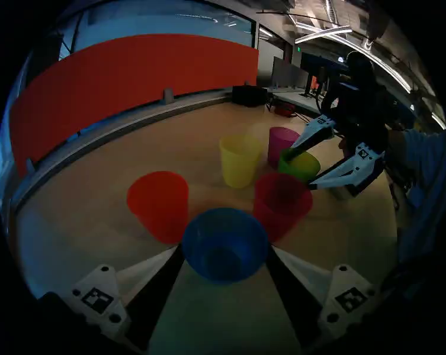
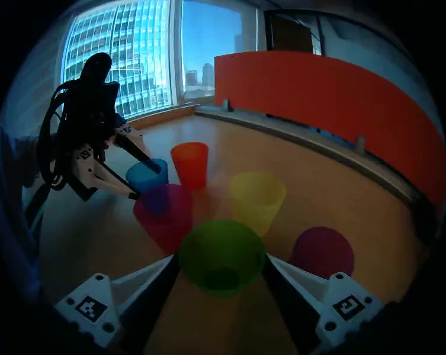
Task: Pour water
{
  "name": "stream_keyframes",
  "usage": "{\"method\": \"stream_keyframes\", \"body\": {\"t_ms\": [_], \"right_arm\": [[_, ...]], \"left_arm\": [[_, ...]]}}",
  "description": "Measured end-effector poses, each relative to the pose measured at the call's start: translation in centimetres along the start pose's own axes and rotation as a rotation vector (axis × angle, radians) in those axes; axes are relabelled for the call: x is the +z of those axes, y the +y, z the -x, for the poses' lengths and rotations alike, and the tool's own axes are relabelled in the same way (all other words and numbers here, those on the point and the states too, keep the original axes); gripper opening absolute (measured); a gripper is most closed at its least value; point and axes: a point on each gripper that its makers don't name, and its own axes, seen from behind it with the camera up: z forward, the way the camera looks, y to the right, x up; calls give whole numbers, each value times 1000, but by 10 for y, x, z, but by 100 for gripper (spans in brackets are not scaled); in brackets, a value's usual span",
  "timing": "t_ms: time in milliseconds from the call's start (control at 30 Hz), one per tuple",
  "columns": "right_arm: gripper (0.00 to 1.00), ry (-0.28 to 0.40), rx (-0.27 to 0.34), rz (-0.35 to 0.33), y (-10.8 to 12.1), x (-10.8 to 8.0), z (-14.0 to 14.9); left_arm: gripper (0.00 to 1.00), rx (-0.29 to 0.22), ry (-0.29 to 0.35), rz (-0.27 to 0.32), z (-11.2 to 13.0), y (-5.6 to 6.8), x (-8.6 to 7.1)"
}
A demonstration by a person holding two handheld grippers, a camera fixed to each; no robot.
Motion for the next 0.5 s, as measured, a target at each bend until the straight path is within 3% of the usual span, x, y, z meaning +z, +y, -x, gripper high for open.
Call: {"method": "stream_keyframes", "body": {"t_ms": [300,500], "right_arm": [[98,2,-7,-2,0,2,-3],[94,3,-12,-3,0,3,-2]], "left_arm": [[97,6,-6,-9,1,-2,2],[85,7,-12,-12,5,-1,4]]}}
